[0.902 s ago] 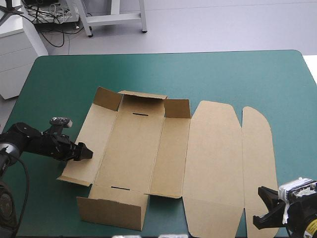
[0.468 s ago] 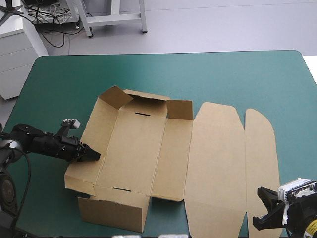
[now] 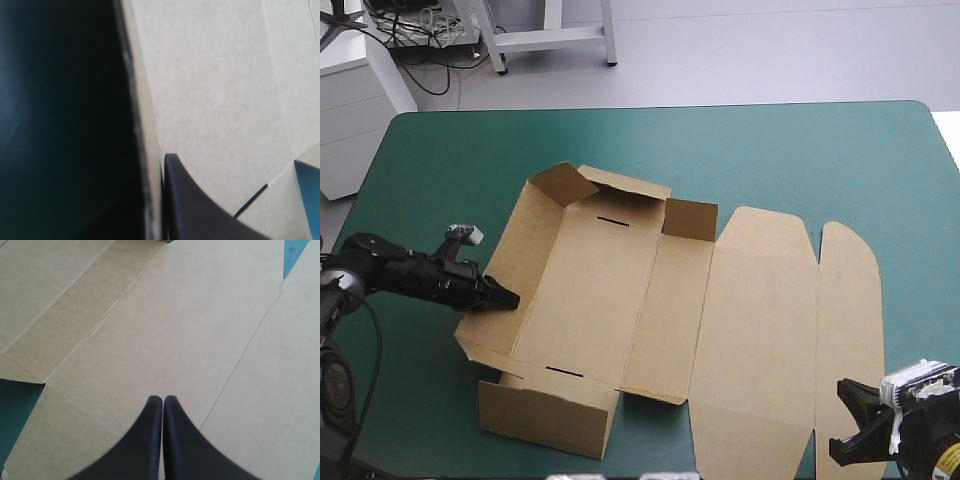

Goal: Fold the box

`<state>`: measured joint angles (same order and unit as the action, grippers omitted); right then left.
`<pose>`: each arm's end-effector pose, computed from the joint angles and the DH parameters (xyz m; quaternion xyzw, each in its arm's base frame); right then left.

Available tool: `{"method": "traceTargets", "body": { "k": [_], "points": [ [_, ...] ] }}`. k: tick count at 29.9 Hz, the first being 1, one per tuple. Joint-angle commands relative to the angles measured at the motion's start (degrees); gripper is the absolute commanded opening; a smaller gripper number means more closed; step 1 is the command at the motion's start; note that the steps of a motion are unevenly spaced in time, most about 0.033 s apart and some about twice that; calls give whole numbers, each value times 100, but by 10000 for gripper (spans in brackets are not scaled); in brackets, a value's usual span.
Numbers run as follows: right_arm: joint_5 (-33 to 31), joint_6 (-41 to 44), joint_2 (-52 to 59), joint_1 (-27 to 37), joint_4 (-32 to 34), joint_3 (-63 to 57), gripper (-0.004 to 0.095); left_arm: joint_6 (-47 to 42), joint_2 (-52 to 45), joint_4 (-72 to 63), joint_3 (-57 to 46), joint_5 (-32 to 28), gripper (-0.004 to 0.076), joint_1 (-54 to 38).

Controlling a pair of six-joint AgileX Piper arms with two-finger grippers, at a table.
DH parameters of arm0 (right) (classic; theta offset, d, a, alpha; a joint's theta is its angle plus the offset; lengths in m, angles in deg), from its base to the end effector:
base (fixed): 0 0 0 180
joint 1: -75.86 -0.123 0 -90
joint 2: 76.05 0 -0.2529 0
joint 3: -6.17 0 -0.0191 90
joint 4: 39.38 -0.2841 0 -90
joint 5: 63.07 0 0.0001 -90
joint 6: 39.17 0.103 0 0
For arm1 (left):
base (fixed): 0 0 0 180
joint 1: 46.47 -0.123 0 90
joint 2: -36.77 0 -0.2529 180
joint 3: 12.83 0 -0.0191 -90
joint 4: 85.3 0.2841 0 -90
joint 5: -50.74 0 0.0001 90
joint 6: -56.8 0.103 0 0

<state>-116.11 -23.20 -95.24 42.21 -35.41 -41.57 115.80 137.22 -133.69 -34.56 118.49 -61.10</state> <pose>0.0899 0.0530 0.2837 -0.1371 0.8545 0.1786 0.4682 0.3041 0.0057 0.1622 0.1696 0.9122 -0.3391 0.1552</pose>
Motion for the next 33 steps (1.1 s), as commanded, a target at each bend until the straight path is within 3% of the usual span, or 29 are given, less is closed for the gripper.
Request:
{"method": "traceTargets", "body": {
  "k": [1,9,17,25,33],
  "points": [
    [354,-129,-71,15,-49,138,4,-248,-241,87,677,382,-10,350],
    [354,-177,-71,15,-102,138,4,-1517,-241,2432,2370,-255,-10,1728],
    [354,-177,-71,15,-111,138,4,-1512,-241,3961,3414,-831,-10,2869],
    [354,-177,-71,15,-111,138,4,-1155,-241,5422,3651,-1055,-10,4333],
    [354,-144,-71,15,-2,138,4,-1254,-308,6048,3651,-1072,-10,5530]
  ]
}}
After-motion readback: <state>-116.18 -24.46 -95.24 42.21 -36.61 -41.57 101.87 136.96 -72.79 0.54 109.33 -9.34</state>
